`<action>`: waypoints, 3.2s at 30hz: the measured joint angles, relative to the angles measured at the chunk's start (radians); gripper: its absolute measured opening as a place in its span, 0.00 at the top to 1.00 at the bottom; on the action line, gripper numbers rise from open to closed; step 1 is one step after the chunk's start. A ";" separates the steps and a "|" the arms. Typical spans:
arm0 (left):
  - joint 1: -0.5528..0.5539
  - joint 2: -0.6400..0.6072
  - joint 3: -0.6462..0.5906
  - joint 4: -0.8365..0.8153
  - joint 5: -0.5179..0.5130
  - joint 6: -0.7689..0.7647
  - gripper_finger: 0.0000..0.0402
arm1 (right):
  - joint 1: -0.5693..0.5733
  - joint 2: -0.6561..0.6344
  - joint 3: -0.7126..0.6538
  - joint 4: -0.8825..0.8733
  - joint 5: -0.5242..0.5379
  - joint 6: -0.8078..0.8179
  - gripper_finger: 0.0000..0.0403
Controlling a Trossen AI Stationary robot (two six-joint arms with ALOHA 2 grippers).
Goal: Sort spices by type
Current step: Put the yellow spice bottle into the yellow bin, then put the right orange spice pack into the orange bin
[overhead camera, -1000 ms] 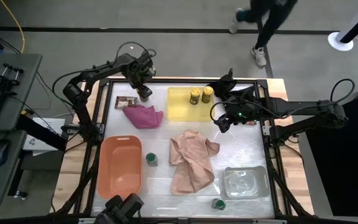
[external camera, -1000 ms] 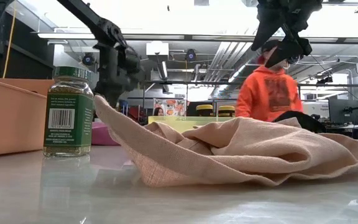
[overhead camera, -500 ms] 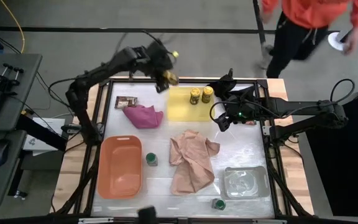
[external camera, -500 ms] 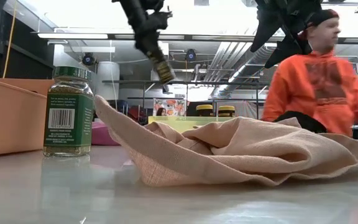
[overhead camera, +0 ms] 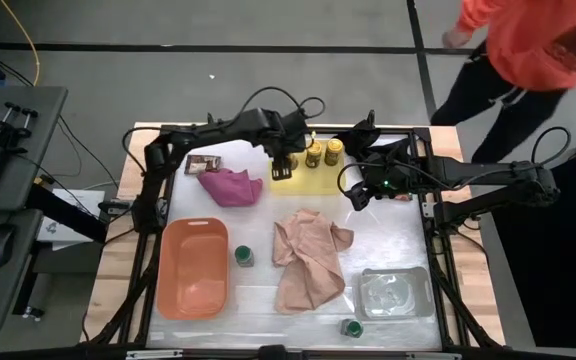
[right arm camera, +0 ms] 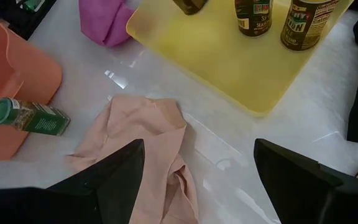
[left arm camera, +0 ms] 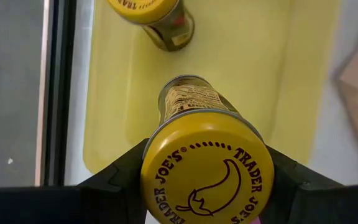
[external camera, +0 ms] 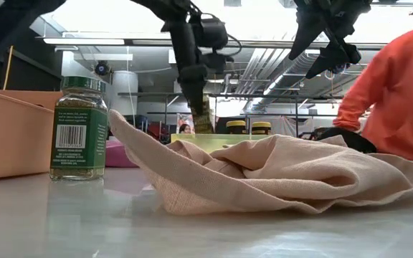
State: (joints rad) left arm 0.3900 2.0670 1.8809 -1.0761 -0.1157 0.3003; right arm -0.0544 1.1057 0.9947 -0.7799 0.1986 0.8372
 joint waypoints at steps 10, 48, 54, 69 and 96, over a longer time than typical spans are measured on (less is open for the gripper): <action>0.031 0.034 0.000 0.052 0.004 0.005 0.44 | 0.000 0.000 0.000 0.018 0.000 0.000 0.27; 0.055 0.062 0.000 0.172 0.063 -0.034 0.27 | 0.000 0.000 0.000 0.022 0.000 0.026 0.27; 0.057 0.045 0.053 0.151 0.055 -0.027 0.26 | 0.000 0.000 0.000 0.021 0.004 0.019 0.27; 0.132 0.016 0.240 -0.027 0.366 -0.167 0.26 | -0.032 0.000 0.000 -0.119 0.039 0.130 0.27; -0.043 -0.686 -0.621 0.869 0.235 -0.702 0.26 | -0.438 0.122 -0.283 -0.140 0.006 -0.032 0.27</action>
State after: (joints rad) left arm 0.3472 1.3806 1.2597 -0.2073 0.1189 -0.4012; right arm -0.4923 1.2280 0.7120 -0.9197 0.2048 0.8049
